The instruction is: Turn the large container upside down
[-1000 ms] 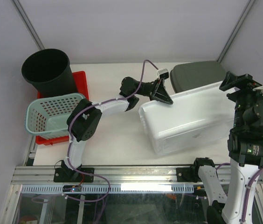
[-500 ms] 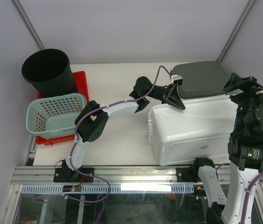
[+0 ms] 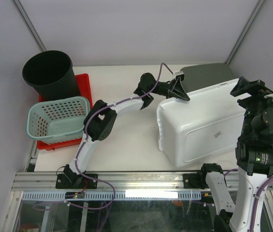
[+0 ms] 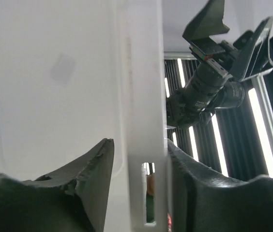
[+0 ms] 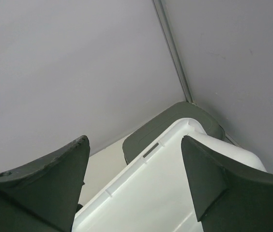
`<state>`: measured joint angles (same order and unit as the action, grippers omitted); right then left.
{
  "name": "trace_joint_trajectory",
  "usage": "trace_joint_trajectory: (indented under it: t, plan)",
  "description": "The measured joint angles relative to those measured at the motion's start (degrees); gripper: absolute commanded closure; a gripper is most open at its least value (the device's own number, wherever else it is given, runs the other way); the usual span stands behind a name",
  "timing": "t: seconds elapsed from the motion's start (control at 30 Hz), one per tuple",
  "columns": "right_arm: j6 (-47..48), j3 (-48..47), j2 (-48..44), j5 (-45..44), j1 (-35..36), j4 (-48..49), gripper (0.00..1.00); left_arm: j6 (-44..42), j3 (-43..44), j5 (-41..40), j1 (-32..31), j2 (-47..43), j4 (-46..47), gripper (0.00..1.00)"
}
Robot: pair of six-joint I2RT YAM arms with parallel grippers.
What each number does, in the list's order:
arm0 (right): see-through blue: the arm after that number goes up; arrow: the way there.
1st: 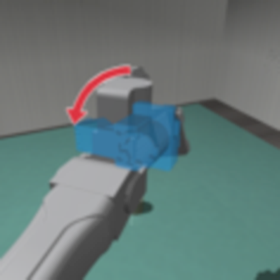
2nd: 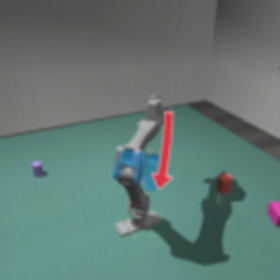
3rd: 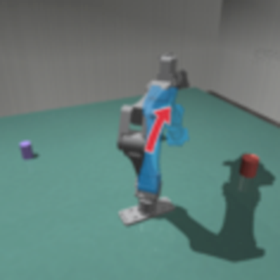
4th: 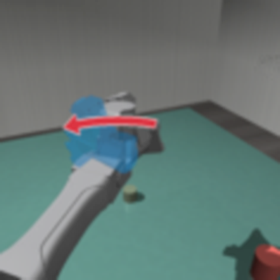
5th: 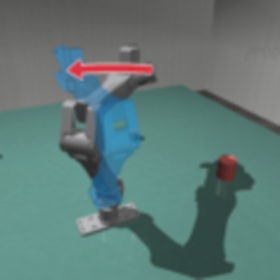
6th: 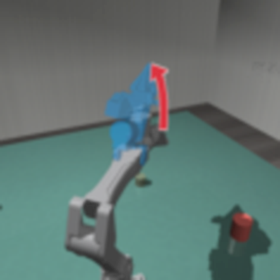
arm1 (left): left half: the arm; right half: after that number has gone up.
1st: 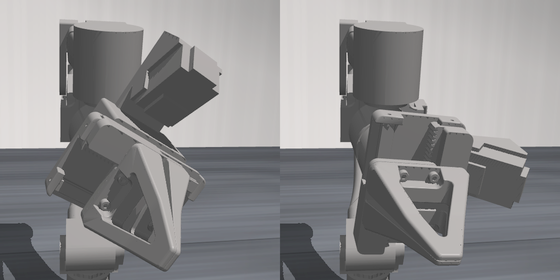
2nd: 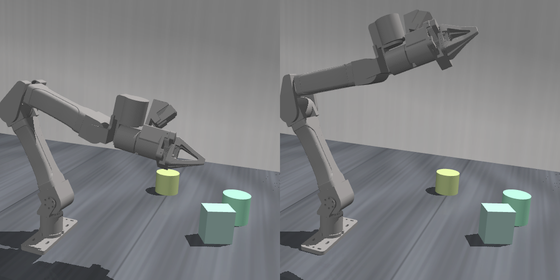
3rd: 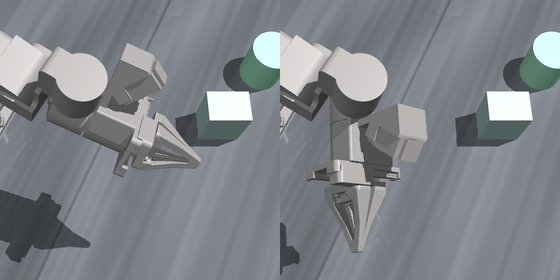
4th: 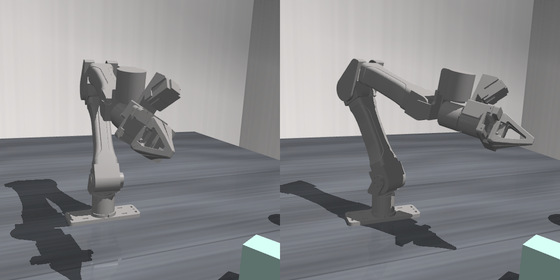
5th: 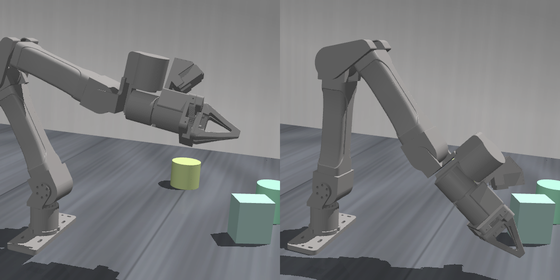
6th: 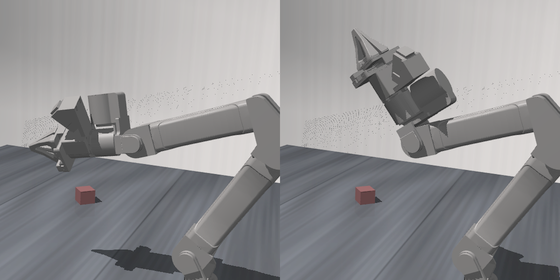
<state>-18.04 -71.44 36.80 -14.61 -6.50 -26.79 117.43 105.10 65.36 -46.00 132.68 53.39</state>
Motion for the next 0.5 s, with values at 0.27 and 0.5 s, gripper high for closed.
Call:
trace_joint_trajectory:
  t: [0.27,0.5]
  plan:
    - [-0.1,0.1,-0.4,0.1,0.0,0.0,0.2,0.0,0.3,3.8,4.3,2.9,-10.0,0.01]
    - [-0.2,0.1,-0.5,0.1,0.0,0.0,0.2,-5.4,1.9,5.3,6.7,3.2,-21.0,0.01]
